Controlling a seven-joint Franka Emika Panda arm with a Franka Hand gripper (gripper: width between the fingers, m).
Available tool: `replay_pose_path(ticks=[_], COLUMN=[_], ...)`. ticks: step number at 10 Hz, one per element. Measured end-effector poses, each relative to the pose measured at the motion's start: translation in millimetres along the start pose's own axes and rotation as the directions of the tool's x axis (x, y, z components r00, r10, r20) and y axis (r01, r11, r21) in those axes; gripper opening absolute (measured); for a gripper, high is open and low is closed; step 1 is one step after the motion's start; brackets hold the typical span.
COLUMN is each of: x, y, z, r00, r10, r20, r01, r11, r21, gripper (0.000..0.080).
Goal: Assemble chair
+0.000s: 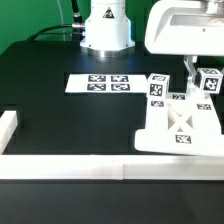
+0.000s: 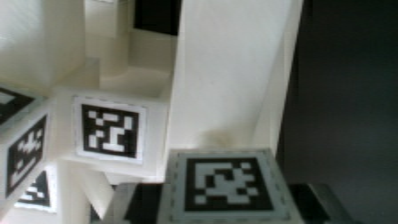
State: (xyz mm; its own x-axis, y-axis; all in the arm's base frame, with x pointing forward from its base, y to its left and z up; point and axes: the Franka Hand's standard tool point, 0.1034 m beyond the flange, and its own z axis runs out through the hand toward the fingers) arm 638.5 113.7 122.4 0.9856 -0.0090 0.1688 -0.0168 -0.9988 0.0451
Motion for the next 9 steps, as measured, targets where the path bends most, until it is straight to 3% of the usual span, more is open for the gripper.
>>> replay_pose_path(ticks=[9], x=[2.5], y=[3.3], z=[0.1], r00=[1.000], r10=[0.003], r20=[-0.022], r01=[-0.003], r11=[1.000], r21=[0.000], gripper=[0.0271])
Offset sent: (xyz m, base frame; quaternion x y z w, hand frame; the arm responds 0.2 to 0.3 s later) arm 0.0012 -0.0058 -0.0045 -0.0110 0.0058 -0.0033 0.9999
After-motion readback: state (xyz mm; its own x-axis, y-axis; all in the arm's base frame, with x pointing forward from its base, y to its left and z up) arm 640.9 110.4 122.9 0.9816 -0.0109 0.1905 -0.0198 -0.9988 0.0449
